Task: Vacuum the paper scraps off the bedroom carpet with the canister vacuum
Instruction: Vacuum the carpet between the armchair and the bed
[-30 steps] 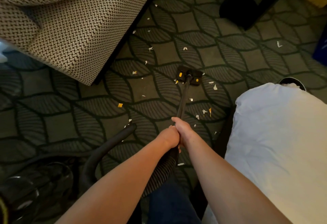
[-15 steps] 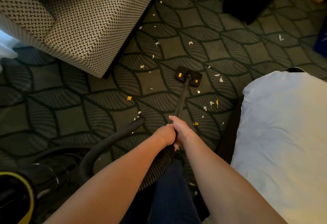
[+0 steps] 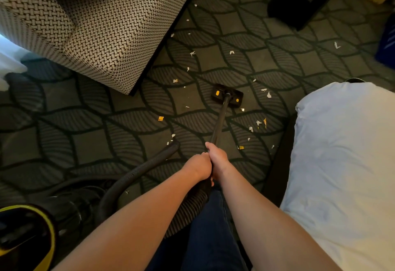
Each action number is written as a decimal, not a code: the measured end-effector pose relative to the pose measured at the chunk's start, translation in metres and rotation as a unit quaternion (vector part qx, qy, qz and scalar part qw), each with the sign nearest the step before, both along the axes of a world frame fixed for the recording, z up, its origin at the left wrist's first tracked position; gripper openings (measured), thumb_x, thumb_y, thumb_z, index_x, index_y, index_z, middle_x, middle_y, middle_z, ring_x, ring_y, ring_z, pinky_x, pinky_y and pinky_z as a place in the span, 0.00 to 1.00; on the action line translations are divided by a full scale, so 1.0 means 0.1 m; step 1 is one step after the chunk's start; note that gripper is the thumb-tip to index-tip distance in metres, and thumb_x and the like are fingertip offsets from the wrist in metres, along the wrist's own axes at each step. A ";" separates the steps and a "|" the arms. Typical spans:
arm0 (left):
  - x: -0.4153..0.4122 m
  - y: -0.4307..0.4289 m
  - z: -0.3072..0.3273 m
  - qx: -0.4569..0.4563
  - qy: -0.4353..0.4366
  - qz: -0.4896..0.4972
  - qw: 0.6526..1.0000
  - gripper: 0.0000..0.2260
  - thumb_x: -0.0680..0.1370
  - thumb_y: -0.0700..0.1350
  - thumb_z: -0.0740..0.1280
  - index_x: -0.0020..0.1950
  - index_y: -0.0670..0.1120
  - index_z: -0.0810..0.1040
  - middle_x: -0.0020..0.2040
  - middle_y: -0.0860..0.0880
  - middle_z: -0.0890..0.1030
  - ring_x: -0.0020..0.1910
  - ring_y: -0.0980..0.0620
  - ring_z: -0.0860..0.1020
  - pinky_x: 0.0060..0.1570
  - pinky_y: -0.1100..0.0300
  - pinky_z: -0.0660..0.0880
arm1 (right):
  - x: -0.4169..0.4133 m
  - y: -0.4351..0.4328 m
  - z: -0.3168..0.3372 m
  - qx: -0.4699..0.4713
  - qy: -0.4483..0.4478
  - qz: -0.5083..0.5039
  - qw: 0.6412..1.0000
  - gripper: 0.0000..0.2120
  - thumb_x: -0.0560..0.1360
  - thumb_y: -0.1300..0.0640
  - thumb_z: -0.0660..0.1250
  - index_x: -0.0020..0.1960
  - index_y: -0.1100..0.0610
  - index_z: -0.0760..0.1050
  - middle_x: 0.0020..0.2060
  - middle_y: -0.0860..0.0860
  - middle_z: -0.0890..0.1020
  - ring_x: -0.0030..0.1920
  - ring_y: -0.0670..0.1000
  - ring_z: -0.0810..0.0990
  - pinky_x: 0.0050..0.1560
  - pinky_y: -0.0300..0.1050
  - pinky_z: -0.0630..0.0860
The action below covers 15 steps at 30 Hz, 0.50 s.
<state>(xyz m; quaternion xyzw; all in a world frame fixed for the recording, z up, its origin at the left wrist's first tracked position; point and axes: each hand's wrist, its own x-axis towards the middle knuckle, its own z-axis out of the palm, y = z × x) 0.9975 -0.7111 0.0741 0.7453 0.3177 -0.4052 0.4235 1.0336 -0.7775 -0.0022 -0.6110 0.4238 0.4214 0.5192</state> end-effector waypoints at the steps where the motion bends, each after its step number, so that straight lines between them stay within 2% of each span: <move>1: -0.02 -0.03 0.00 0.009 0.003 -0.027 1.000 0.20 0.82 0.44 0.58 0.72 0.36 0.64 0.65 0.39 0.74 0.61 0.44 0.76 0.56 0.59 0.74 | -0.03 0.00 0.01 -0.005 -0.016 -0.008 1.000 0.23 0.79 0.51 0.65 0.71 0.58 0.69 0.51 0.54 0.80 0.49 0.54 0.78 0.52 0.52 0.73; 3: -0.09 -0.04 -0.06 -0.011 0.006 -0.001 1.000 0.18 0.83 0.45 0.55 0.69 0.36 0.67 0.60 0.39 0.78 0.57 0.43 0.79 0.59 0.53 0.76 | -0.05 -0.01 0.03 -0.008 -0.048 -0.018 0.999 0.22 0.79 0.51 0.65 0.71 0.58 0.70 0.52 0.56 0.80 0.49 0.54 0.79 0.55 0.53 0.76; 6: -0.08 -0.03 -0.07 -0.060 -0.019 0.066 0.996 0.23 0.84 0.50 0.45 0.62 0.38 0.73 0.51 0.36 0.82 0.50 0.40 0.82 0.52 0.46 0.79 | 0.04 0.00 0.07 -0.008 -0.097 -0.027 0.995 0.22 0.78 0.52 0.66 0.70 0.57 0.71 0.50 0.56 0.81 0.48 0.53 0.81 0.52 0.50 0.78; 9: 0.14 -0.05 -0.01 -0.068 -0.057 0.095 0.991 0.26 0.84 0.52 0.43 0.60 0.38 0.76 0.50 0.38 0.82 0.49 0.41 0.82 0.52 0.49 0.79 | 0.30 0.01 0.14 -0.007 -0.132 -0.036 0.991 0.22 0.78 0.52 0.67 0.69 0.56 0.71 0.47 0.55 0.80 0.44 0.52 0.81 0.49 0.50 0.79; 10: 0.23 -0.05 0.00 -0.062 -0.073 0.106 0.990 0.26 0.84 0.52 0.43 0.56 0.39 0.77 0.46 0.40 0.82 0.45 0.45 0.82 0.49 0.52 0.79 | 0.40 0.01 0.16 -0.007 -0.139 -0.036 0.990 0.21 0.77 0.52 0.67 0.69 0.56 0.71 0.47 0.56 0.80 0.44 0.52 0.81 0.50 0.51 0.80; 12: 0.42 -0.04 0.01 -0.067 -0.078 0.121 0.987 0.26 0.84 0.53 0.45 0.49 0.41 0.78 0.36 0.46 0.80 0.33 0.51 0.79 0.35 0.60 0.78 | 0.62 0.02 0.20 -0.006 -0.156 -0.035 0.987 0.20 0.78 0.52 0.67 0.67 0.56 0.72 0.46 0.55 0.80 0.44 0.52 0.80 0.51 0.51 0.79; 13: 0.53 -0.03 0.01 -0.075 -0.075 0.131 0.986 0.26 0.84 0.54 0.46 0.49 0.40 0.78 0.33 0.46 0.79 0.30 0.51 0.78 0.33 0.61 0.77 | 0.74 0.02 0.21 -0.008 -0.164 -0.033 0.986 0.19 0.78 0.52 0.67 0.67 0.56 0.73 0.47 0.55 0.80 0.45 0.52 0.81 0.52 0.51 0.79; 15: 0.77 -0.04 -0.02 -0.091 -0.085 0.145 0.982 0.27 0.84 0.56 0.46 0.50 0.39 0.79 0.35 0.43 0.80 0.30 0.49 0.79 0.38 0.55 0.81 | 0.98 0.02 0.21 -0.013 -0.172 -0.027 0.985 0.19 0.77 0.51 0.67 0.66 0.56 0.73 0.48 0.55 0.80 0.47 0.54 0.81 0.53 0.52 0.79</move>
